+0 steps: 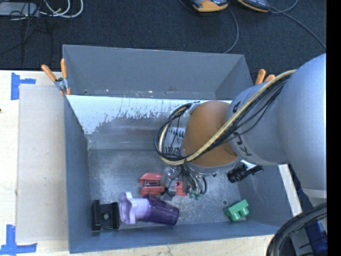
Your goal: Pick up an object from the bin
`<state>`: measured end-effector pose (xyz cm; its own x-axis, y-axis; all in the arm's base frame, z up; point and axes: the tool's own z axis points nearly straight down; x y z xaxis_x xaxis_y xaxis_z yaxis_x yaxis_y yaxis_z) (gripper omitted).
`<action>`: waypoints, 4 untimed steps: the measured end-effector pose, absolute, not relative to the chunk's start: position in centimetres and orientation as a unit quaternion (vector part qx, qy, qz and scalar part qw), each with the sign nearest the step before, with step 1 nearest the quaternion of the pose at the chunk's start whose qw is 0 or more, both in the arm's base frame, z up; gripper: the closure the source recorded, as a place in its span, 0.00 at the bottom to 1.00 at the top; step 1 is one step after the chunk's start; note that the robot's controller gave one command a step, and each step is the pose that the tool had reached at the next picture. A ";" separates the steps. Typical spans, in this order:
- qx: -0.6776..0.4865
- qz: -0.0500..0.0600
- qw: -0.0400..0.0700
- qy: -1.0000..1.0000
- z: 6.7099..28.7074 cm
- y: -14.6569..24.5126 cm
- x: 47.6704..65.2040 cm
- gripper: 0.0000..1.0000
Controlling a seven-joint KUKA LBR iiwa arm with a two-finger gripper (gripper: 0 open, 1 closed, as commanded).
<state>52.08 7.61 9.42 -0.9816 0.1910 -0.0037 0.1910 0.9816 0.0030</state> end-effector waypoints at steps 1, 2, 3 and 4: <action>0.096 0.001 0.002 0.995 9.4 7.6 52.1 1.00; 0.096 0.001 0.002 0.995 9.4 7.6 52.1 1.00; 0.092 -0.001 -0.006 0.996 13.0 7.7 50.9 1.00; 0.061 0.002 0.001 0.998 9.7 8.3 52.5 1.00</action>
Offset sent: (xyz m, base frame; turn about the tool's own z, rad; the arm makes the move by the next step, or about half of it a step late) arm 0.0000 0.0000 0.0000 0.0000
